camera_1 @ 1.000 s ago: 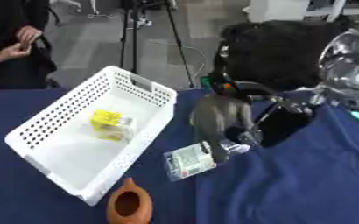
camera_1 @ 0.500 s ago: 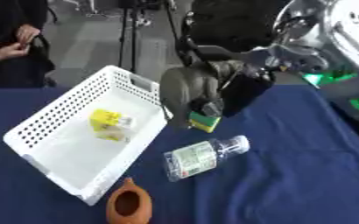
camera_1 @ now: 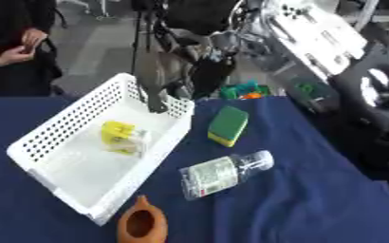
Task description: Pick up objects on the table and place them in the box.
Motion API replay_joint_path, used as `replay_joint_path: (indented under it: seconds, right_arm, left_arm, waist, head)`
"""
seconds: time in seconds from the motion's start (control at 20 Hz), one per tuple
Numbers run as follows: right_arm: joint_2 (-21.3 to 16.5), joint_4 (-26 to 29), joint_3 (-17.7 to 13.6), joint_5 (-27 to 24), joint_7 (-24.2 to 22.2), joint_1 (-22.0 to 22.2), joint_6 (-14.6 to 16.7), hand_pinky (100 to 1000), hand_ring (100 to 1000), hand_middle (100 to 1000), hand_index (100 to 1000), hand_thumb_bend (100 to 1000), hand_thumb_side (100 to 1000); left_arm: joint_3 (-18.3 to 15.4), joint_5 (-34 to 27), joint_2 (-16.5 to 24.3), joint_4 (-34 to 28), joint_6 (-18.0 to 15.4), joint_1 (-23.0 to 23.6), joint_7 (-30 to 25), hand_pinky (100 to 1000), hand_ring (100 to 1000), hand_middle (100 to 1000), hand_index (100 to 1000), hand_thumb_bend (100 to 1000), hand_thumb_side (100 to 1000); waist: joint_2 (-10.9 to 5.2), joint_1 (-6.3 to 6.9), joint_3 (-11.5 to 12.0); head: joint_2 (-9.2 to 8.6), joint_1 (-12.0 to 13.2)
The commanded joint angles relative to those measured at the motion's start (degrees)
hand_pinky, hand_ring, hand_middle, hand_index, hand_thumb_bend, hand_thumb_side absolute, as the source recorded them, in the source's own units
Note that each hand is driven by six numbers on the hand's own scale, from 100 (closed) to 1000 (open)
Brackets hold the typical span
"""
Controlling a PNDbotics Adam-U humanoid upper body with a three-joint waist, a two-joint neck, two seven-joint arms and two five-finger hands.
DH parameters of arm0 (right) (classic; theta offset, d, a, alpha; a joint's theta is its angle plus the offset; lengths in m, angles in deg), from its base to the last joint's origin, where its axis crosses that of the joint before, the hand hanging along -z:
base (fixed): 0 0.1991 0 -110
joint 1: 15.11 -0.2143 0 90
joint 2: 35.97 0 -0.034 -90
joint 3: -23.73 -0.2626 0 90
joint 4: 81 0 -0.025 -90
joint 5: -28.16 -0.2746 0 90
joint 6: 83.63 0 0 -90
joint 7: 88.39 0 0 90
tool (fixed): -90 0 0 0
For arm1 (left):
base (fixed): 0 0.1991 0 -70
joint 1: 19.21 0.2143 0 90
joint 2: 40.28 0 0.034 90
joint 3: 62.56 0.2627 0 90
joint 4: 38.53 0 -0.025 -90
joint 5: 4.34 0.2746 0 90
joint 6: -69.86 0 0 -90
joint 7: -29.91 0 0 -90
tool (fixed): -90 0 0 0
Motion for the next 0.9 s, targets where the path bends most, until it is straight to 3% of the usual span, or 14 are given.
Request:
replay_joint_path:
  seconds: [0.05, 0.5, 0.7, 0.9]
  right_arm:
    - [2.5, -4.4, -1.9, 5.4, 3.5, -2.0, 0.8, 1000, 829, 296, 390, 122, 475]
    - [9.3, -17.7, -5.8, 18.5, 14.2, -3.0, 0.9, 1000, 825, 279, 385, 131, 462]
    - [13.1, -24.7, -8.4, 26.6, 20.4, -3.1, -1.7, 1000, 822, 276, 387, 132, 457]
    - [15.9, -30.4, -9.8, 32.6, 25.5, -2.9, -2.8, 1000, 820, 276, 388, 131, 451]
  left_arm:
    - [0.1, -0.4, 0.1, -0.7, -0.4, -1.4, -0.1, 584, 667, 744, 789, 100, 929]
    - [0.2, -1.2, -1.9, -0.7, -0.9, -3.0, -0.2, 583, 666, 744, 789, 100, 929]
    - [0.3, -1.6, -3.1, -0.7, -1.1, -3.8, -0.2, 583, 666, 744, 789, 100, 930]
    - [0.3, -1.9, -3.8, -0.7, -1.2, -4.3, -0.3, 583, 666, 744, 789, 100, 929]
  waist:
    - [-0.70, 0.25, 0.9]
    - [1.43, 0.70, 5.3]
    - [2.34, 1.39, 7.5]
    - [2.72, 1.71, 8.3]
  head:
    - [-1.36, -1.8]
    - [-3.59, -7.2]
    - [-4.91, -9.8]
    - [-5.62, -11.0]
